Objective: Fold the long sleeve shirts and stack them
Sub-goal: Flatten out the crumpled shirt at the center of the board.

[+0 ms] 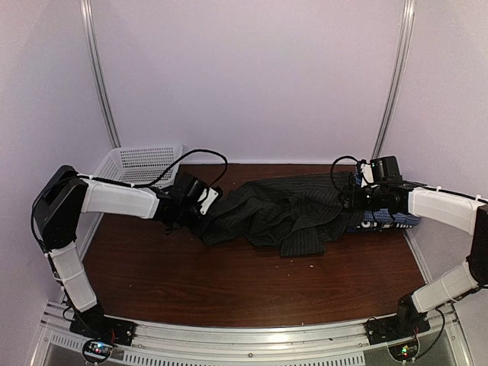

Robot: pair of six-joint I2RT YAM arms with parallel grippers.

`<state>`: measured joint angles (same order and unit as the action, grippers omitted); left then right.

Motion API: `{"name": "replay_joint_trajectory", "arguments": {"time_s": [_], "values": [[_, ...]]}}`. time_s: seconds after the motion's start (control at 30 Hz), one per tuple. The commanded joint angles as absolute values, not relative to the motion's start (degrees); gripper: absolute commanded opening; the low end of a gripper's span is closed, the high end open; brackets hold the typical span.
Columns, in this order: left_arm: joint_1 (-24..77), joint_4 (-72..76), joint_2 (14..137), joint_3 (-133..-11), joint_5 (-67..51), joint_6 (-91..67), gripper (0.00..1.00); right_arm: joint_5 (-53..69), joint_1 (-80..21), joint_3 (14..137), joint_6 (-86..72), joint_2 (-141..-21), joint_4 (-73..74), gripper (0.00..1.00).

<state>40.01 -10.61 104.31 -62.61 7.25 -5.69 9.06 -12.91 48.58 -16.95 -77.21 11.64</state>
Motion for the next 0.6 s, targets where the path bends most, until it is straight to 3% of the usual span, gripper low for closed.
{"name": "replay_joint_trajectory", "arguments": {"time_s": [0.0,0.57], "values": [[39.38,-9.09,99.69,-64.18,4.99,-6.04,0.0,9.16,-13.44,47.73,-17.49,-77.18,10.53,0.76],[37.68,-6.13,94.85,-62.64,-7.94,-7.86,0.02,9.63,-13.97,46.19,-16.2,-73.56,10.74,0.77]]}}
